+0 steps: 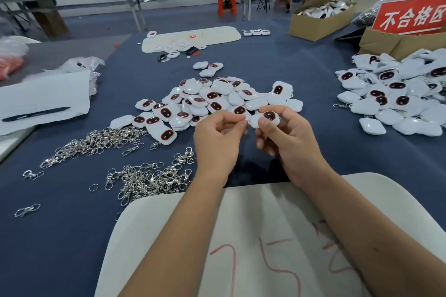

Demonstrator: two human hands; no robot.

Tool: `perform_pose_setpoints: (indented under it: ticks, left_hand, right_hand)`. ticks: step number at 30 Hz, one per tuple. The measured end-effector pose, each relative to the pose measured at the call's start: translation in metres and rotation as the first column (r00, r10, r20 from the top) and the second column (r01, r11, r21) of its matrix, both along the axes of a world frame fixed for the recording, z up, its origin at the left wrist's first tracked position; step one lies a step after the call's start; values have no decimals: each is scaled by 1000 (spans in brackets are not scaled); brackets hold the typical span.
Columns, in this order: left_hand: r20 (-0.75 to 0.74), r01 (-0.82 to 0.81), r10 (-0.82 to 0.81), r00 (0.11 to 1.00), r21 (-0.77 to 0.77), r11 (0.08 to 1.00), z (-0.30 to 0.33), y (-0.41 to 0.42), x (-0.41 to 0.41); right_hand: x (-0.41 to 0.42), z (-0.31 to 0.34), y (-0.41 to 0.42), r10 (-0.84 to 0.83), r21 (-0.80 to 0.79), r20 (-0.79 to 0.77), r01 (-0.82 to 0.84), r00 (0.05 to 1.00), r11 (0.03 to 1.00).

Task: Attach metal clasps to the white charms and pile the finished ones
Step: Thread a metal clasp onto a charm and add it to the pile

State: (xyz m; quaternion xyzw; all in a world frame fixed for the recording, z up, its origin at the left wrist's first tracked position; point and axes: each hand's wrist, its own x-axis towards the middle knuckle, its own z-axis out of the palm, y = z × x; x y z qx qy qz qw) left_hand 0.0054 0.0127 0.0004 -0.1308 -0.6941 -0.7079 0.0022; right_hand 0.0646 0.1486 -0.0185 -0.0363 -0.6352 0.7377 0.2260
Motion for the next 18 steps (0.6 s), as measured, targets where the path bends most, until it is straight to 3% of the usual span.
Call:
perform_pose_setpoints:
  ticks: [5,7,9,11,14,18]
  left_hand:
    - [-439,-92,-105,892,-403,911,-3,-6,-5]
    - [-499,-111,-179,848,-498,860,-4,-6,-5]
    - [-512,-116,-181,839,-494,862,-5,-5,-4]
    - [-426,-89,-90,900,-382,920,-5,-4,-2]
    - [-81,-32,21,997,-137,990,-5,0,1]
    - [232,56,-94,968,164,985,-3,4,4]
  right_hand:
    - [0,-1,-2,-32,74,10,32,999,997]
    - [-1,-1,-3,-48,79,16,47,999,996]
    - [-1,-1,-3,-58,67,12,57,998,996]
    - [-1,-1,-2,-63,55,0,62,998,997]
    - [-1,0,-1,-35,40,-8,35,999,999]
    - [0,0,1,-4,11,-27,4,1000,1000]
